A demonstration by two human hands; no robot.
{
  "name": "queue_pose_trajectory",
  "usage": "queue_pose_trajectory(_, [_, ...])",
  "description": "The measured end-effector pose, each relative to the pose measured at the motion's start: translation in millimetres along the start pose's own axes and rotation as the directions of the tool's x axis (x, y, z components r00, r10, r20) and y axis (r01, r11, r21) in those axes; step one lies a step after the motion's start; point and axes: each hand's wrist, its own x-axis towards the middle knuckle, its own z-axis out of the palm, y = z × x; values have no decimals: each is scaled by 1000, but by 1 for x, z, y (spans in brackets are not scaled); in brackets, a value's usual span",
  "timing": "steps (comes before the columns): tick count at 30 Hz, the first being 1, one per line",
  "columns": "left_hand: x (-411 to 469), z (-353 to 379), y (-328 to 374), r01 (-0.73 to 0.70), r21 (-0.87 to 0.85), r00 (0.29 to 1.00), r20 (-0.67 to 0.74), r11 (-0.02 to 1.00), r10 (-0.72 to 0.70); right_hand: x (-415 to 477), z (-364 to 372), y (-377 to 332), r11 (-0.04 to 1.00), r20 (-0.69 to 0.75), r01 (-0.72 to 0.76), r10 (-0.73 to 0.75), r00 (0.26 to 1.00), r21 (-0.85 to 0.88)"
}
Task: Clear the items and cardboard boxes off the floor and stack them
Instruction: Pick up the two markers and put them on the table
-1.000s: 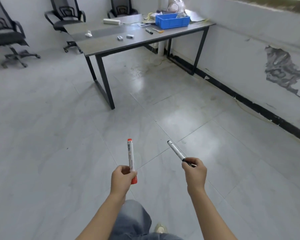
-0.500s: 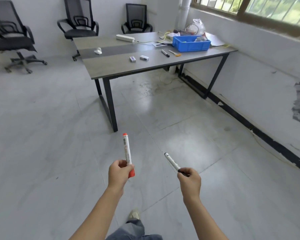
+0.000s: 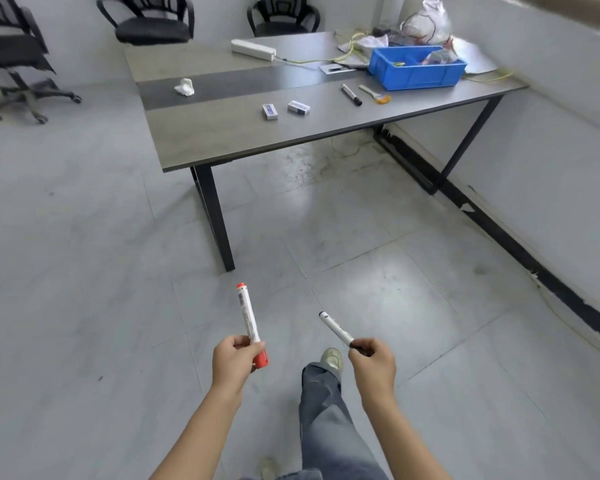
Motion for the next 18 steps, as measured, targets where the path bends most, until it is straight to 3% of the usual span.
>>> queue_pose_trajectory(5, [64,55,54,-8,-14,998,-60,1000,7,107,24,-60,997,67,68,-70,995,25])
queue_pose_trajectory(10, [114,128,118,-39,3,997,-64,999,39,210,22,-132,988,33,131,-134,990,81])
queue_pose_trajectory(18, [180,213,175,-4,81,1000,-21,997,5,301,28,-161,997,44,16,-19,999,71])
